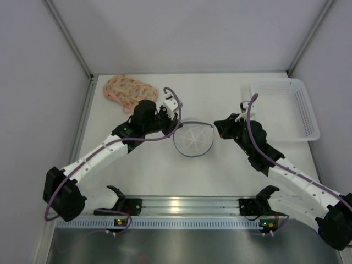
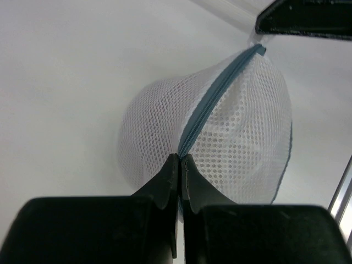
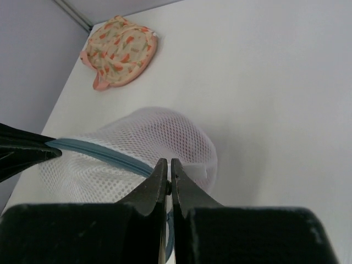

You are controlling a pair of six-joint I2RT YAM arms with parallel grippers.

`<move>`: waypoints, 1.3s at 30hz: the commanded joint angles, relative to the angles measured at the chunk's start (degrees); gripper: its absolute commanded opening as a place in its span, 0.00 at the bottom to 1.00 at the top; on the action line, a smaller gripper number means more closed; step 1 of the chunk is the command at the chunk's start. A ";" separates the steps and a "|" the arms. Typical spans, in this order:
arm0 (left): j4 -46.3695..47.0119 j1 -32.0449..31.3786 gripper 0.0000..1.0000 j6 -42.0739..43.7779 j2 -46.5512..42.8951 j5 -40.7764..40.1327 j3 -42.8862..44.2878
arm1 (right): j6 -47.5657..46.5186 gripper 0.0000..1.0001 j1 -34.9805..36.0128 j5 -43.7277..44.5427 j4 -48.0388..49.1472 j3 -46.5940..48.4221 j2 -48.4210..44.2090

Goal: Place the bra in the laundry bag and zip it closed
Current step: Zip the laundry bag at the center of the board, then place the laundry bag at the center of the board.

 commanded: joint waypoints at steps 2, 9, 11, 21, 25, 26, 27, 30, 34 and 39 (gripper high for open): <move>8.40 2.89 0.00 -12.28 -7.45 -16.12 -3.91 | -2.29 0.00 -2.27 6.29 -2.50 2.21 -0.73; 9.63 4.66 0.00 -20.91 -3.59 -13.02 -2.59 | -4.13 0.17 -2.97 -5.58 0.84 11.77 10.76; 9.63 4.57 0.00 -23.54 -1.04 -16.27 -1.89 | -5.88 0.58 -3.14 -7.34 -2.65 19.21 13.85; 15.18 16.86 0.00 -32.86 2.04 -18.75 2.85 | -9.50 1.00 -10.78 -12.36 -13.66 37.98 23.01; 13.76 25.91 0.00 -38.05 1.17 -19.98 4.09 | -9.23 0.99 -12.28 -12.53 -15.15 36.57 23.44; 14.10 27.67 0.00 -38.84 0.64 -19.72 3.66 | -9.14 0.99 -12.55 -12.45 -15.85 36.66 23.79; 14.19 30.99 0.00 -39.28 0.20 -20.24 2.78 | -9.14 0.99 -13.07 -12.10 -16.29 36.66 24.23; 13.85 35.94 0.00 -40.69 -1.82 -23.40 0.93 | -9.05 0.99 -13.43 -10.34 -16.91 35.79 24.32; 15.15 43.23 0.00 -45.25 -4.28 -25.86 -3.63 | -9.06 0.99 -13.60 -9.55 -16.04 34.82 24.06; 25.51 52.19 0.00 -53.78 -6.92 -23.16 -15.49 | -9.32 0.99 -13.87 -9.28 -15.68 33.76 22.75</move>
